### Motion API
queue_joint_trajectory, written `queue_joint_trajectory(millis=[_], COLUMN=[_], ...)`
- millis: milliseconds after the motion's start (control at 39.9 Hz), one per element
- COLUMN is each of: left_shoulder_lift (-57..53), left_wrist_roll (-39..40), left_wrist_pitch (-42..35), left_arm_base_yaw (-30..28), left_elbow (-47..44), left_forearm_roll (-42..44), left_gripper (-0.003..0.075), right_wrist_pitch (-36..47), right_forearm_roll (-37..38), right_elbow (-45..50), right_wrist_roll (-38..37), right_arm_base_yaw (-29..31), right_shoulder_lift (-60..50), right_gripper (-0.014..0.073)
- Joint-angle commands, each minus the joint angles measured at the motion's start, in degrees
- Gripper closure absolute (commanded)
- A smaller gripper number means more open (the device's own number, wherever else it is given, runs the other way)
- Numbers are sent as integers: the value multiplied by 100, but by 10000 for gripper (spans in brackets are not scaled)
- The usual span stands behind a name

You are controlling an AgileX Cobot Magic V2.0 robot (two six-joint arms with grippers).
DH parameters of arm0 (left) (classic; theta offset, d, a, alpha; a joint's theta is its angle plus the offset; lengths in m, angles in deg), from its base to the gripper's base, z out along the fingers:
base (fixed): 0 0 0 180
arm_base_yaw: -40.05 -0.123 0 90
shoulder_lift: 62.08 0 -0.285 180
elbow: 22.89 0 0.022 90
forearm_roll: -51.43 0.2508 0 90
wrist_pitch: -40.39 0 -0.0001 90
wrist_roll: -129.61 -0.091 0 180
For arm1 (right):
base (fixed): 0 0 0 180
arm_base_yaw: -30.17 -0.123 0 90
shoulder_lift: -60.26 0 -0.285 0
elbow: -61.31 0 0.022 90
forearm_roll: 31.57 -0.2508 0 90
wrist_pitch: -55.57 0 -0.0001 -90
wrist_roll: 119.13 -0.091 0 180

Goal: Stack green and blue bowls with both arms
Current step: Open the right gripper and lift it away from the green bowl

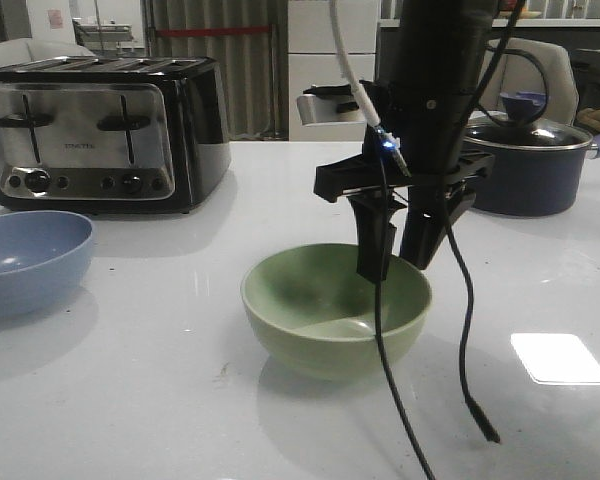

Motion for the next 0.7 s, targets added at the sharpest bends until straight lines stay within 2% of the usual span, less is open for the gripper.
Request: queue_joint_trajectory(millis=[0,276,451,677], left_shoulder_lift=[61,61,61,61], left_wrist_roll=[-14,-14,-14,-14], left_wrist_pitch=[-448,-448,-448,-448], left_arm_base_yaw=[45,45,45,45], left_elbow=[154,154,154,154], left_forearm_roll=[-63,-63,-63,-63], left_gripper=[139,139,139,139], right_wrist_pitch=[94,505,1067,1326], right_forearm_roll=[-8,-53,-32,-12], right_elbow=[-145,185,1122,2434], right_wrist_roll=[46,46,146,146], right_arm_base_yaw=[-4,-104,-397,-502], right_shoulder_lift=[-485,-1806,-3091,-4758], right_gripper=[167,167,167,167])
